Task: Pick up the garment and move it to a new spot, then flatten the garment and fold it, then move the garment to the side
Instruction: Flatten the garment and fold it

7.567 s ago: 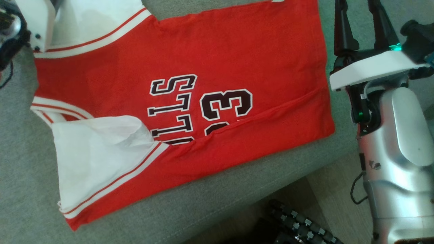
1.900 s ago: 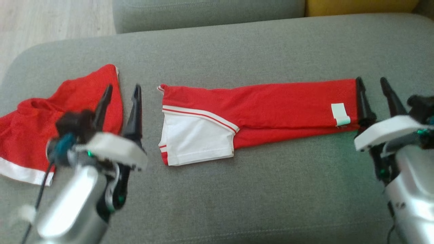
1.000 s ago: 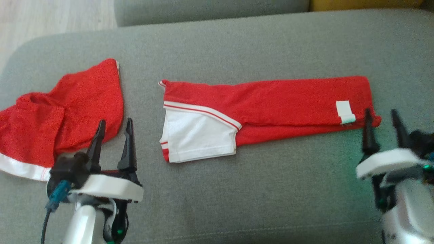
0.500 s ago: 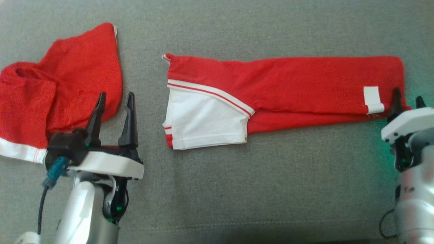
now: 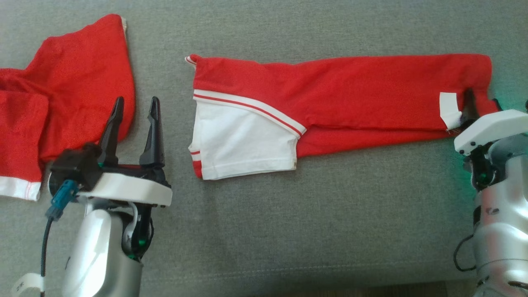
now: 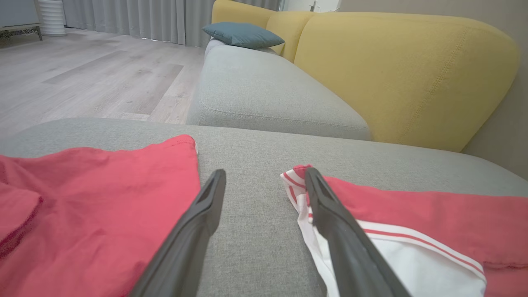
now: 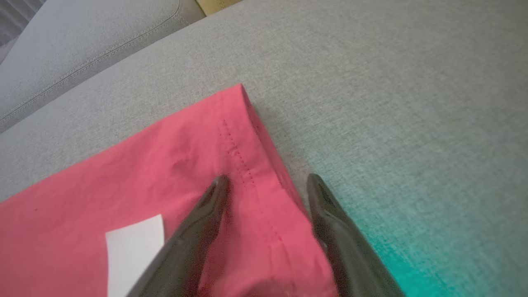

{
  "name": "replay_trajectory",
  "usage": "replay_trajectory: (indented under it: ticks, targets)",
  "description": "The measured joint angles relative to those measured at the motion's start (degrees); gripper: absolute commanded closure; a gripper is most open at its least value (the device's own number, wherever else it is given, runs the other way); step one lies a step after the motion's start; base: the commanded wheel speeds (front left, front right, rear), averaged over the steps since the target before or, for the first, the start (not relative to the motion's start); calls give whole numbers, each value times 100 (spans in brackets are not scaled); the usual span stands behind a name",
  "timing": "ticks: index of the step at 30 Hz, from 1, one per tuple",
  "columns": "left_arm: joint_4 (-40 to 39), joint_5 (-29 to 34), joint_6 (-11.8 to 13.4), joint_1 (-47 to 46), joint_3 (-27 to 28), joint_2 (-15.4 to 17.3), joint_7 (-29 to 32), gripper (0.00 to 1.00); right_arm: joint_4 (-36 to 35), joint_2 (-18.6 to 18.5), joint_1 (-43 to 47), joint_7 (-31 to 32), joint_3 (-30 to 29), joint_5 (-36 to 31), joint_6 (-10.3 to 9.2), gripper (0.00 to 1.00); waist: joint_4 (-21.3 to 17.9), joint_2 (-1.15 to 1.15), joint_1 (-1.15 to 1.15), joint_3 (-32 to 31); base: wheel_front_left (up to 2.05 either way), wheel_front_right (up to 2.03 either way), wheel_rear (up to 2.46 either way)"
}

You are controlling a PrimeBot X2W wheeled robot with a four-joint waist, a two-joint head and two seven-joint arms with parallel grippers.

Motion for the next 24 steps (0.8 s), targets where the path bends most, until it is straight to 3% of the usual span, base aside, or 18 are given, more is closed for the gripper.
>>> replay_trajectory:
  ticks: [1,2,9,18,24]
  targets:
    - [0,22,0,0,8,0,0,0,22,0,-23,-2,-1,26,0,79,-17,0,0,6,0,0,0]
    - [0,23,-1,-1,13,0,0,0,41,-3,-41,-2,-5,43,0,100,-34,0,0,8,0,0,0]
    - [3,75,-44,-2,107,-3,0,0,165,-37,-42,-107,-286,-43,2,100,-107,0,0,-61,0,0,0]
    - [24,34,-45,-1,116,-7,-1,0,122,-207,-55,-532,-1502,-1034,1,100,-106,0,0,-263,0,0,0]
    - [57,-105,8,61,30,-7,0,0,38,19,-164,-659,-1491,-1261,1,100,-76,0,0,-492,0,0,0]
